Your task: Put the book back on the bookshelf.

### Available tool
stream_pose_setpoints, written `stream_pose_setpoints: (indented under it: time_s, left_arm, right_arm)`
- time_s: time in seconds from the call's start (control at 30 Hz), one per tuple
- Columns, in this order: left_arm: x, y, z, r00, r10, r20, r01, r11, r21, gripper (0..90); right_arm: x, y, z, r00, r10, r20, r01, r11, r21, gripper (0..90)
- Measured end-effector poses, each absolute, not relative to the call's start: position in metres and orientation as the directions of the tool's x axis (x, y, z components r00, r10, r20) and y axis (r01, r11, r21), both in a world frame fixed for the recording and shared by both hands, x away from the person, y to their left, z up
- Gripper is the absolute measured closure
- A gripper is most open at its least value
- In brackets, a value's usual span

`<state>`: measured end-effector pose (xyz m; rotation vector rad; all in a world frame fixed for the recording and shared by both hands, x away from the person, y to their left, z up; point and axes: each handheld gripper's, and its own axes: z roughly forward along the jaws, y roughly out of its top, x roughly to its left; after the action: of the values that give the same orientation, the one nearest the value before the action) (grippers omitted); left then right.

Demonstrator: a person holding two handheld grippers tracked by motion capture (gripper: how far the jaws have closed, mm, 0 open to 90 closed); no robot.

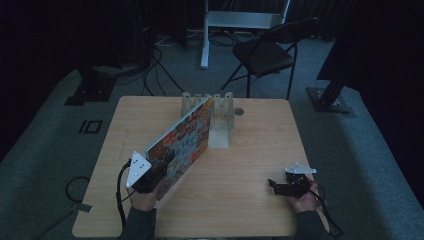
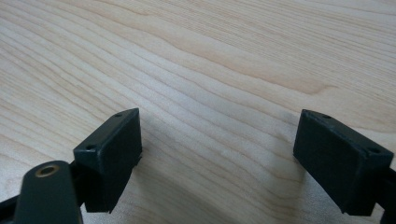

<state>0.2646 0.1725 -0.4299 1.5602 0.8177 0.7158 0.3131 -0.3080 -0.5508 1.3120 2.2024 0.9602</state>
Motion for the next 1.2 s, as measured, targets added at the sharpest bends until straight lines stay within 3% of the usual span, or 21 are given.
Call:
stream_pose_setpoints:
  time_s: [1.2]
  left_arm:
    - [0.2682,0.1792,-0.4271,0.49,0.872,0.005,0.106,-0.065,0.992,81.2]
  right_arm:
    - [0.3131,-0.3079,-0.5508,-0.479,0.878,0.007,0.602,0.323,0.73,14.7]
